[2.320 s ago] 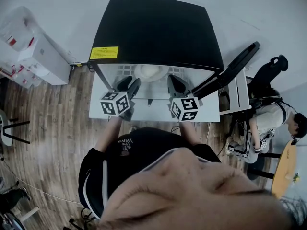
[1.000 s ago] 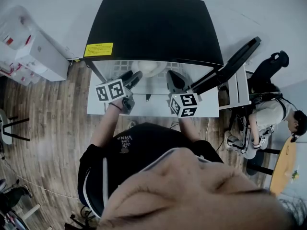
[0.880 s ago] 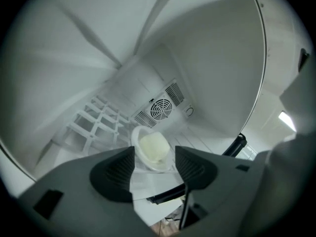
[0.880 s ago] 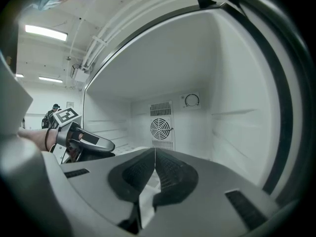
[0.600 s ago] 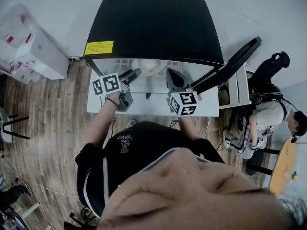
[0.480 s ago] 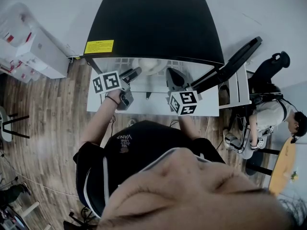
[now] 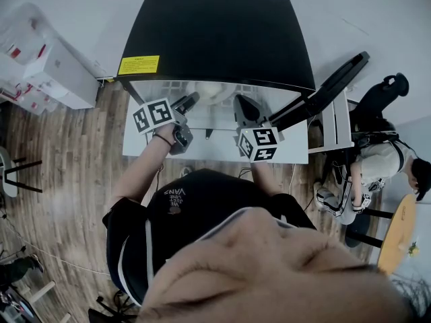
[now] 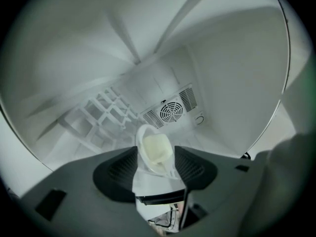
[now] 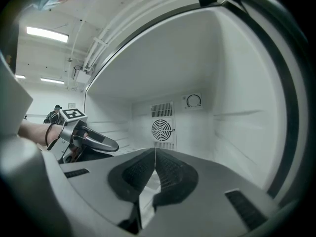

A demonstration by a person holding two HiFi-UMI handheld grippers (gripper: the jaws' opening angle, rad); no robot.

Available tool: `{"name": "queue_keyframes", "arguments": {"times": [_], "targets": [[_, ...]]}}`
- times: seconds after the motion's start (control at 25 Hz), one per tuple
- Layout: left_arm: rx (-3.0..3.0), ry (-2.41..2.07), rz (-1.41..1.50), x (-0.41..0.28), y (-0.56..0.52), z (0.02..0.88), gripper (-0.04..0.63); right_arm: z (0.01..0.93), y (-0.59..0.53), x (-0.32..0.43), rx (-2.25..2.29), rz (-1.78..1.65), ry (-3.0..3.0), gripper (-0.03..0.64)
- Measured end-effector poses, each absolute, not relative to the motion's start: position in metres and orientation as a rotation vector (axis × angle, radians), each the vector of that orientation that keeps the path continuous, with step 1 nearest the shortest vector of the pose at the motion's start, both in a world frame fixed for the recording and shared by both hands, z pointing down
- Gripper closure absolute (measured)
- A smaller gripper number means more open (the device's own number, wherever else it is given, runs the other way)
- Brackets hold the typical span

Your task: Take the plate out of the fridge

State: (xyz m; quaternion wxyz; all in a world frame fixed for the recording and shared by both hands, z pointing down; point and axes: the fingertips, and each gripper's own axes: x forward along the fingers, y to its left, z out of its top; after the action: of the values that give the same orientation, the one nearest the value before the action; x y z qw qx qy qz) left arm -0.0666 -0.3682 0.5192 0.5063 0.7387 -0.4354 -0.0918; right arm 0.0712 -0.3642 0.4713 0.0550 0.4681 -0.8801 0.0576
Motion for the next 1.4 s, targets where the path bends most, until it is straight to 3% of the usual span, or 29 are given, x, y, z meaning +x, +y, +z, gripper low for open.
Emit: {"name": "queue_keyframes", "arguments": {"times": [0.2,0.4,0.84,1.12,1.4], "targets": [[1.722,-1.036,-0.258,-0.069,-0.369,0.521,0.366,0.473,-0.365,0.071,1.414,0.18,-2.676,0.604],[1.684,-1.035,-0.265,-0.069,-0.366,0.527,0.43,0.474,-0.366,0.069,1.403,0.185,-2.678,0.604],[1.587,-0.966,-0.343,-0.064,-0.37,0.529,0.435,0.473,-0.368,0.068,1.401,0.187,-2.691,0.604],[1.594,-1.01,-0.287,-0.062,-0.368,0.539,0.538,0.473,-0.368,0.073,1.414,0.192,-2.688,0.604],[1.574,-0.995,-0.31,-0.061,-0.365,0.541,0.557,0.473,-0.368,0.073,1.408,0.192,-2.69,0.604]]}}
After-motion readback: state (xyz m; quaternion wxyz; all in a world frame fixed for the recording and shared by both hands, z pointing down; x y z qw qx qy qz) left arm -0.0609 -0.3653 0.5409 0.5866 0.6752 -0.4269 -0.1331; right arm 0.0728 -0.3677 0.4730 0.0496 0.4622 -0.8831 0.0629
